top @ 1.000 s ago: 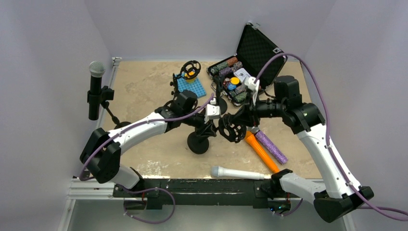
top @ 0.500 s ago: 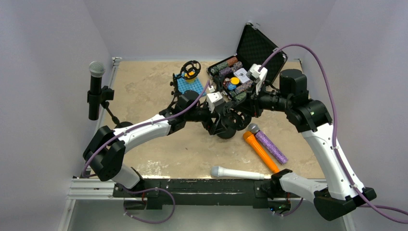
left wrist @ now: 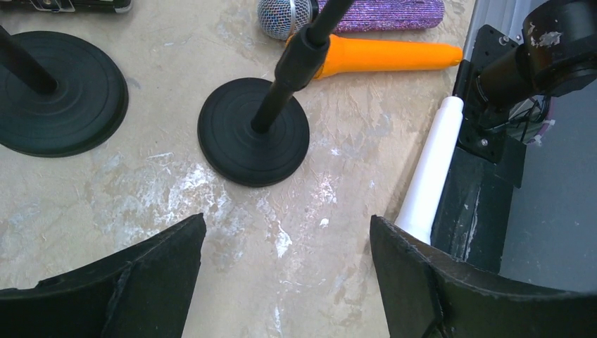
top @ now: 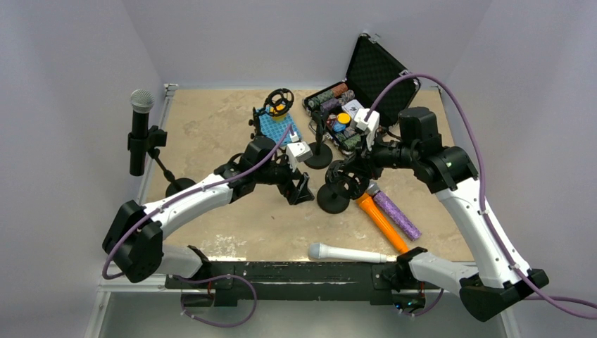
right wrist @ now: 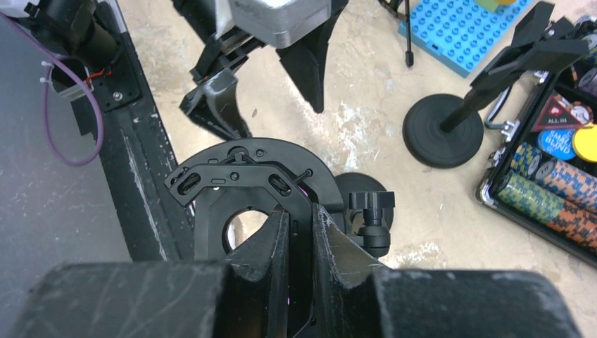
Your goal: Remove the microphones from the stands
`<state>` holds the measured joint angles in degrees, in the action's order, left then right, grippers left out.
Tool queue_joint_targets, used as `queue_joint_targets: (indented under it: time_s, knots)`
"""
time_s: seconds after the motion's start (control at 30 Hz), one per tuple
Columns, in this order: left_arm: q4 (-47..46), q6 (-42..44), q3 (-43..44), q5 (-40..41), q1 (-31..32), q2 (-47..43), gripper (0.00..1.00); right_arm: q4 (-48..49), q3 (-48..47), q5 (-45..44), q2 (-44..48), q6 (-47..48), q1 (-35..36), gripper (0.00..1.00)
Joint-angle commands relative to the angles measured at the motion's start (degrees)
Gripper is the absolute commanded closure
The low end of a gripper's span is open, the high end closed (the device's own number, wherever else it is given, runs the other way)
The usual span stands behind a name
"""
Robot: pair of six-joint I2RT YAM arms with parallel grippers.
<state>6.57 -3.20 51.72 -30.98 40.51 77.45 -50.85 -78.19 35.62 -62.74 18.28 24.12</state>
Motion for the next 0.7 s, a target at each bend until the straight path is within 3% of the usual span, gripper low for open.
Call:
queue_joint_targets:
  time_s: [0.0,0.23,0.67]
  knots:
    - [1.4,0.9,0.6,0.1,-0.3,-2.2,0.11,5.8,2.4,-3.0,-2.2,0.9,0.0,1.00]
    - [0.9,1.1,1.5,0.0,-0.5,-3.5,0.11,5.6,5.2,-4.9,-7.8,-0.7,0.0,1.00]
    - [-1.9,-0.7,-6.7,-0.8,-1.9,-9.8,0.11,10.4,11.9,-12.8,-7.5,-3.7,-0.9,1.00]
